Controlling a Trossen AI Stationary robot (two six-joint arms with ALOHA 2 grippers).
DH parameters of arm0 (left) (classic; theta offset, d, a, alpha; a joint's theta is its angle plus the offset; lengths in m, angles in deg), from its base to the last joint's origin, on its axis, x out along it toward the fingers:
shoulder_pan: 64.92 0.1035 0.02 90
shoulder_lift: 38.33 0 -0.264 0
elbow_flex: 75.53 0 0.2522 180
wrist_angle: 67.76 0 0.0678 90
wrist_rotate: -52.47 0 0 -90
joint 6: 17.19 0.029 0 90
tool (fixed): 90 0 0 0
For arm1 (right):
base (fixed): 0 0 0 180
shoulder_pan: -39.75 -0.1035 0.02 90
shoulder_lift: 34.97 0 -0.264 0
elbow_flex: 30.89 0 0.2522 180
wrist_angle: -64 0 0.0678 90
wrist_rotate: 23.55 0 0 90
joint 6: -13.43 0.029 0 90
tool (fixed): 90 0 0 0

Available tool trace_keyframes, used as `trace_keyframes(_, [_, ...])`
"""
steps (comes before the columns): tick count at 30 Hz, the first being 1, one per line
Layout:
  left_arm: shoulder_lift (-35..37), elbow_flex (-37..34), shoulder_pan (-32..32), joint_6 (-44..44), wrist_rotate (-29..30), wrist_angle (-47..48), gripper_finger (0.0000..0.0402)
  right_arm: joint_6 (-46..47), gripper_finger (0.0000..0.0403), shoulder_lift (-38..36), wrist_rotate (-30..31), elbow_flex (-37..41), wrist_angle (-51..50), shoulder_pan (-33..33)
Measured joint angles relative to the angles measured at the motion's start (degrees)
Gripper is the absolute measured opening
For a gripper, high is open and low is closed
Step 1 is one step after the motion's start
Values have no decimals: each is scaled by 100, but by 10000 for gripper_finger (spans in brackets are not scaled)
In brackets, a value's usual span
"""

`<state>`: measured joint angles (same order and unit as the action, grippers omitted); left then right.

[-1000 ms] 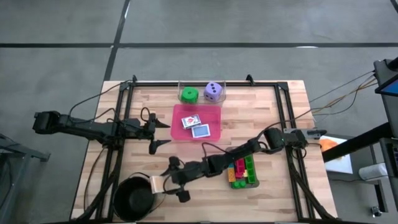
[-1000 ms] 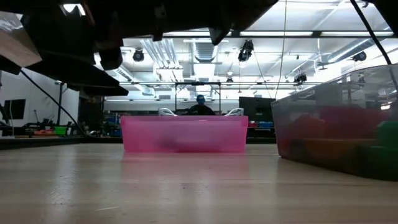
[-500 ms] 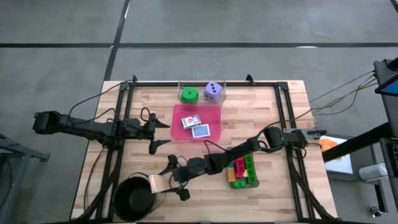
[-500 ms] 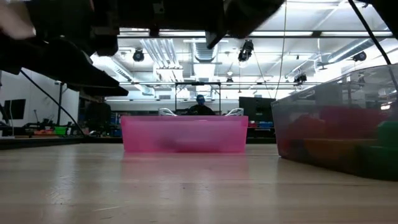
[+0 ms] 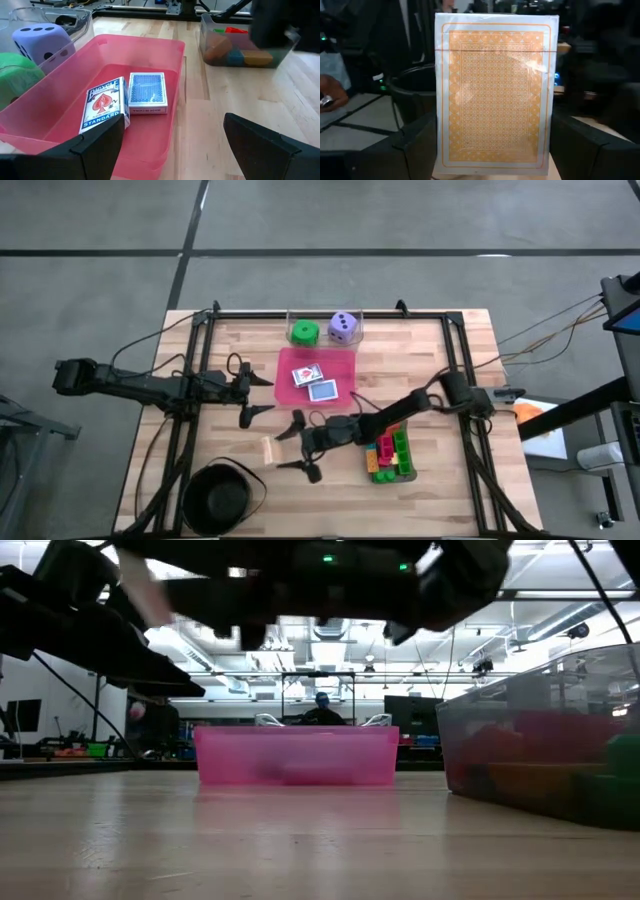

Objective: Pick & Place Toys
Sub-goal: Put the yellow game card into the red bin

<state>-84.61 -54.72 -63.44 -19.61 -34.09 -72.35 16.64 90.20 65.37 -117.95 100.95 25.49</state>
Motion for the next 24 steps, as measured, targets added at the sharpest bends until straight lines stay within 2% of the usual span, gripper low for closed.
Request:
trace_keyframes(8, [0, -2, 0, -2, 0, 0, 342, -169, 300, -1421, 613, 1556, -87, 250])
trace_keyframes(12, [0, -2, 0, -2, 0, -15, 342, -171, 300, -2010, 787, 2055, -584, 490])
trace_keyframes(18, [0, -2, 0, -2, 0, -13, 342, -156, 300, -2406, 900, 2109, -1797, 966])
trace_keyframes(24, [0, -2, 0, -2, 0, -4, 342, -192, 300, -2483, 788, 2099, -2394, 1530])
